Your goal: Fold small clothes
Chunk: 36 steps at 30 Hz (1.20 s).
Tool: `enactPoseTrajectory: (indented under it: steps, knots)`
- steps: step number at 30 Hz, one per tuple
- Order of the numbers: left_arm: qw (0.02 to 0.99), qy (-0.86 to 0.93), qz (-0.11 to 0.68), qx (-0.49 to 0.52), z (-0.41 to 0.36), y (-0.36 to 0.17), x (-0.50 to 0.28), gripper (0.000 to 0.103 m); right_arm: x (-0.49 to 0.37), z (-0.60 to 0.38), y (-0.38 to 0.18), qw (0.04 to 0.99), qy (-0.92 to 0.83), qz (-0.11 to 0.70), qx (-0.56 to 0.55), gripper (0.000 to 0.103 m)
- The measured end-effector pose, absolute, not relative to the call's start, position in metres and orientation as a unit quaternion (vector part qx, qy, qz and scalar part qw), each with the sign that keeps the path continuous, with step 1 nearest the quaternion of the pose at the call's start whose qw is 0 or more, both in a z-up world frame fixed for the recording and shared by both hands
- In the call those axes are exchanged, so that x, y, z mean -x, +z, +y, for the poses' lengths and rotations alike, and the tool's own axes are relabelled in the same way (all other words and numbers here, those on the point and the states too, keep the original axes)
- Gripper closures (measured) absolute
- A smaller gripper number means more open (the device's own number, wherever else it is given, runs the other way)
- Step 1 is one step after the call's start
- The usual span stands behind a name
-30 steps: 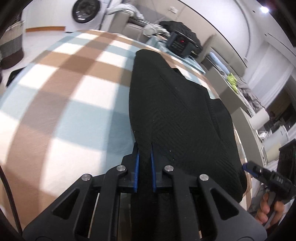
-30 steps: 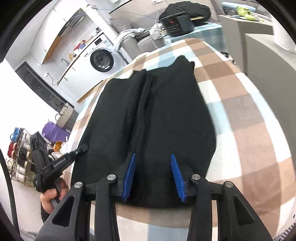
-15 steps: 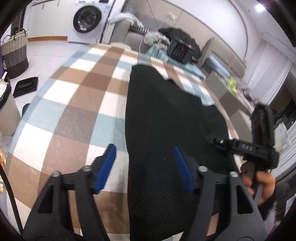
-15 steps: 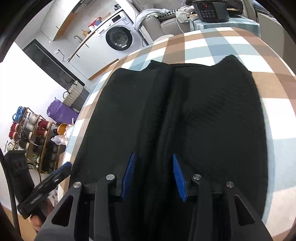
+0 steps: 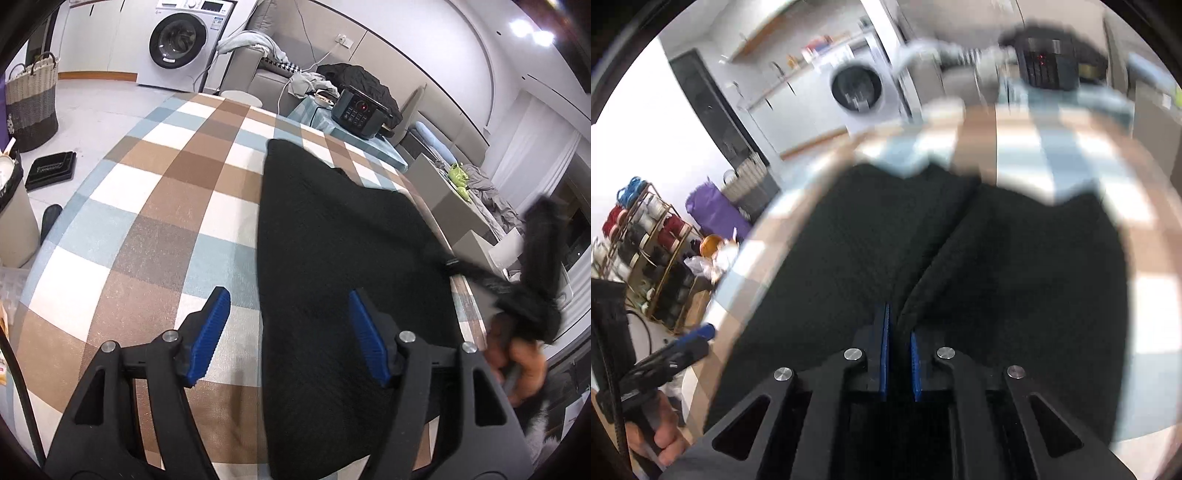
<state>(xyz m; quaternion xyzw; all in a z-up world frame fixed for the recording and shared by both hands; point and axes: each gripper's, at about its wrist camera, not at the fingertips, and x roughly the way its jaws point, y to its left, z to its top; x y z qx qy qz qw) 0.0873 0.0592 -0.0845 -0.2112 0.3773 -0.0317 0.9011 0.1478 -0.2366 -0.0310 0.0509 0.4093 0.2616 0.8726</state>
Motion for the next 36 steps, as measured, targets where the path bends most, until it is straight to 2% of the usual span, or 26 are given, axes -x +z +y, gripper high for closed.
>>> enactPoseTrajectory:
  steps: [2, 4, 9, 12, 14, 15, 18, 19, 20, 22, 23, 25, 28, 30, 33, 36]
  knots:
    - [0.902, -0.035, 0.375, 0.212, 0.059, -0.082, -0.086, 0.039, -0.133, -0.246, -0.008, 0.889, 0.248, 0.384, -0.028, 0.094]
    - [0.900, -0.036, 0.378, 0.214, 0.057, -0.085, -0.087, 0.039, -0.129, -0.264, -0.005, 0.893, 0.222, 0.391, -0.029, 0.094]
    - [0.893, -0.048, 0.393, 0.215, 0.045, -0.093, -0.090, 0.039, -0.156, -0.301, -0.065, 0.845, 0.174, 0.503, -0.060, 0.091]
    - [0.893, -0.050, 0.399, 0.204, 0.038, -0.095, -0.090, 0.039, -0.162, -0.317, -0.075, 0.832, 0.192, 0.509, -0.110, 0.078]
    - [0.891, -0.050, 0.400, 0.208, 0.037, -0.097, -0.090, 0.039, -0.165, -0.321, -0.070, 0.838, 0.194, 0.495, -0.124, 0.063]
    - [0.890, -0.050, 0.401, 0.210, 0.038, -0.099, -0.092, 0.039, -0.167, -0.322, -0.068, 0.843, 0.194, 0.487, -0.126, 0.060]
    - [0.889, -0.050, 0.404, 0.210, 0.036, -0.101, -0.094, 0.039, -0.180, -0.323, -0.069, 0.848, 0.187, 0.477, -0.135, 0.063]
    - [0.889, -0.050, 0.405, 0.208, 0.035, -0.101, -0.095, 0.039, -0.182, -0.320, -0.069, 0.850, 0.181, 0.476, -0.136, 0.071]
    - [0.889, -0.050, 0.405, 0.206, 0.035, -0.101, -0.094, 0.039, -0.184, -0.318, -0.069, 0.851, 0.177, 0.477, -0.133, 0.083]
    - [0.890, -0.053, 0.404, 0.205, 0.034, -0.100, -0.093, 0.039, -0.187, -0.314, -0.061, 0.859, 0.178, 0.464, -0.121, 0.094]
    - [0.890, -0.053, 0.404, 0.204, 0.034, -0.099, -0.093, 0.039, -0.186, -0.312, -0.051, 0.868, 0.180, 0.450, -0.110, 0.095]
    - [0.890, -0.051, 0.405, 0.201, 0.034, -0.099, -0.093, 0.039, -0.180, -0.313, -0.026, 0.884, 0.187, 0.417, -0.100, 0.095]
    - [0.889, -0.051, 0.407, 0.205, 0.034, -0.101, -0.095, 0.039, -0.182, -0.321, -0.013, 0.888, 0.177, 0.411, -0.103, 0.095]
    - [0.888, -0.054, 0.407, 0.208, 0.034, -0.102, -0.098, 0.039, -0.190, -0.325, -0.027, 0.884, 0.159, 0.428, -0.097, 0.095]
    - [0.888, -0.058, 0.410, 0.200, 0.030, -0.103, -0.100, 0.039, -0.205, -0.337, -0.064, 0.846, 0.150, 0.493, -0.134, 0.090]
    - [0.888, -0.055, 0.413, 0.195, 0.028, -0.104, -0.098, 0.039, -0.192, -0.352, -0.072, 0.823, 0.178, 0.502, -0.196, 0.081]
